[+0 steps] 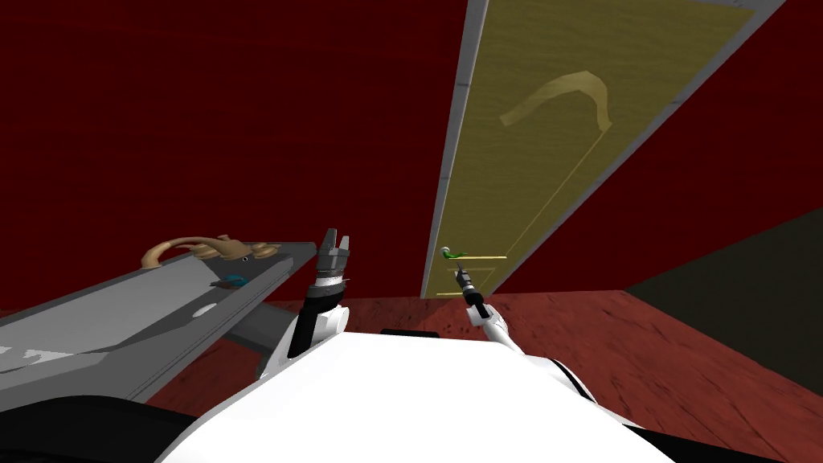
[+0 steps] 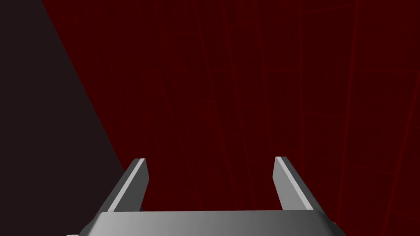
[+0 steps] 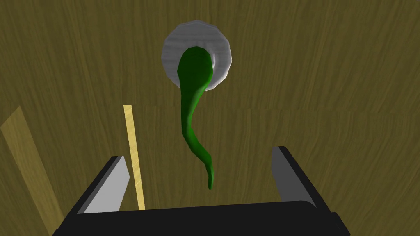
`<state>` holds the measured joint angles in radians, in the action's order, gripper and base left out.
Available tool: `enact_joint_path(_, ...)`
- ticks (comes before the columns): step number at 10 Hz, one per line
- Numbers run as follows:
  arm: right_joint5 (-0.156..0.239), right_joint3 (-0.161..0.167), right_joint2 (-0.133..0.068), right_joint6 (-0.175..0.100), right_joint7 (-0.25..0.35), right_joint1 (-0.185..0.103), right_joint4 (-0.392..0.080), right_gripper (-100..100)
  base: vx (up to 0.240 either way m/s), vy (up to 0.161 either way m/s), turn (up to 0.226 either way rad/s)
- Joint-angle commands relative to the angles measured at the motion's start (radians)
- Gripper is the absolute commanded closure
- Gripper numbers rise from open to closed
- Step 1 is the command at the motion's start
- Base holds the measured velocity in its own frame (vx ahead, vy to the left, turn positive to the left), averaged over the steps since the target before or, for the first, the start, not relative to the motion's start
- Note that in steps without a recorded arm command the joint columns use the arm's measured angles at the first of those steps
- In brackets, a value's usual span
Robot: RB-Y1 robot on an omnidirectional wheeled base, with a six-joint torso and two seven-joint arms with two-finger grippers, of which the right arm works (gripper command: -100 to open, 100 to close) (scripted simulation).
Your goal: Pull the door open
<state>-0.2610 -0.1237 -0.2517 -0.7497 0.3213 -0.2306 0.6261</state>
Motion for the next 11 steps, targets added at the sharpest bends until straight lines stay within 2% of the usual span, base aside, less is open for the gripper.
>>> enact_joint_path(1, 0.010, -0.014, -0.028, -0.025, 0.013, 0.011, -0.021, -100, 0.155, 0.079, 0.102)
enact_joint_path(2, 0.010, -0.014, -0.028, -0.025, 0.013, 0.011, -0.021, -100, 0.133, 0.067, 0.097)
enact_joint_path(3, 0.021, -0.029, -0.059, -0.044, 0.031, 0.028, -0.033, -100, 0.136, 0.088, 0.242)
enact_joint_path(5, 0.034, -0.048, -0.098, -0.069, 0.053, 0.050, -0.049, -100, 0.199, 0.087, 0.196)
enact_joint_path(6, 0.034, -0.048, -0.098, -0.069, 0.053, 0.050, -0.049, -100, 0.144, 0.058, 0.033)
enact_joint_path(7, 0.042, -0.059, -0.122, -0.084, 0.067, 0.063, -0.059, -100, 0.159, 0.012, 0.121)
enact_joint_path(8, 0.042, -0.059, -0.122, -0.084, 0.067, 0.063, -0.059, -100, 0.128, -0.005, 0.076)
enact_joint_path(9, 0.042, -0.059, -0.122, -0.097, 0.064, 0.055, -0.076, -100, 0.044, -0.002, 0.005)
enact_joint_path(10, 0.042, -0.059, -0.122, -0.097, 0.064, 0.055, -0.076, 100, 0.000, 0.000, 0.000)
enact_joint_path(11, 0.042, -0.059, -0.122, -0.097, 0.064, 0.055, -0.076, 100, -0.016, -0.003, -0.007)
